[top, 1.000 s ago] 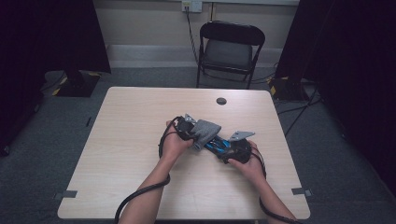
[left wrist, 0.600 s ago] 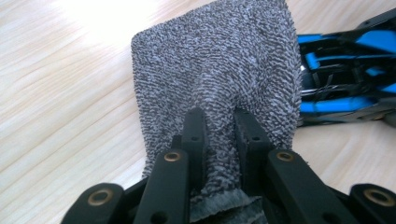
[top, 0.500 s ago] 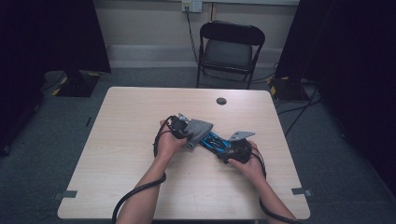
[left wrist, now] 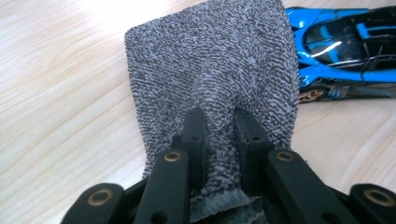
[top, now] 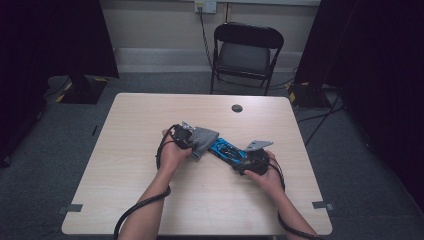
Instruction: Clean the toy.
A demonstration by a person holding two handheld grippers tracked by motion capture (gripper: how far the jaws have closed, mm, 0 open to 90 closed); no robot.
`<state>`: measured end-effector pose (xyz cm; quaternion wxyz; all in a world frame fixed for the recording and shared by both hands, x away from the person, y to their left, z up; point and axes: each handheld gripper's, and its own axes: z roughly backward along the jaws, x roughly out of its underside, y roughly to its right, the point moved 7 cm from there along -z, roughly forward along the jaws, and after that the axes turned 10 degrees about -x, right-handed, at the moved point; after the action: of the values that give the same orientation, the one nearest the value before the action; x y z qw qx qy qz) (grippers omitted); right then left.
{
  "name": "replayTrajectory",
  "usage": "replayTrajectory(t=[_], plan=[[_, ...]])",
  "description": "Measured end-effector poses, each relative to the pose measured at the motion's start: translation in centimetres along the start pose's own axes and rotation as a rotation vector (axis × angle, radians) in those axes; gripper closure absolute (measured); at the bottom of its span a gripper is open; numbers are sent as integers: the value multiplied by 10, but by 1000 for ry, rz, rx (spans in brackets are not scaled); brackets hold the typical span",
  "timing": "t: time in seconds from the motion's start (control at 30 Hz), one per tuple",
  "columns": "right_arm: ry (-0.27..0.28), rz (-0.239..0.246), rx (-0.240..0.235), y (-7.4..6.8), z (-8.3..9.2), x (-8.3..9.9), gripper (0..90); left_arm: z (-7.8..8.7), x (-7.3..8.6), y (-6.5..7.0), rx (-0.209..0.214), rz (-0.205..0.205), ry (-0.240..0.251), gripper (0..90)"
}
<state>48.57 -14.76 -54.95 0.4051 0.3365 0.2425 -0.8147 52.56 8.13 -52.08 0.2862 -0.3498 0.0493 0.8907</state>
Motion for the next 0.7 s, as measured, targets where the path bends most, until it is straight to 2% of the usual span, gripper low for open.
replayTrajectory(t=[0.13, 0.2, 0.27, 0.37, 0.4, 0.43, 0.47, 0.57, 0.6, 0.7], plan=[[0, 0, 0, 0, 0, 0, 232, 2, 3, -4, -6, 7, -4, 767], [0, 0, 0, 0, 0, 0, 232, 5, 5, -10, -15, 34, 6, 767], [0, 0, 0, 0, 0, 0, 232, 8, 6, -13, -19, 45, 13, 767], [0, 0, 0, 0, 0, 0, 232, 13, 5, -17, -21, 43, 19, 767], [0, 0, 0, 0, 0, 0, 232, 18, 2, -19, -14, 63, 39, 767], [0, 0, 0, 0, 0, 0, 232, 18, 2, -19, -14, 63, 39, 767], [0, 0, 0, 0, 0, 0, 232, 23, -1, -18, 1, 81, 64, 767], [0, 0, 0, 0, 0, 0, 232, 28, -5, -16, 8, 74, 80, 767], [0, 0, 0, 0, 0, 0, 232, 32, -8, -11, 25, 61, 93, 766], [0, 0, 0, 0, 0, 0, 232, 36, -13, -1, 37, 30, 109, 765]])
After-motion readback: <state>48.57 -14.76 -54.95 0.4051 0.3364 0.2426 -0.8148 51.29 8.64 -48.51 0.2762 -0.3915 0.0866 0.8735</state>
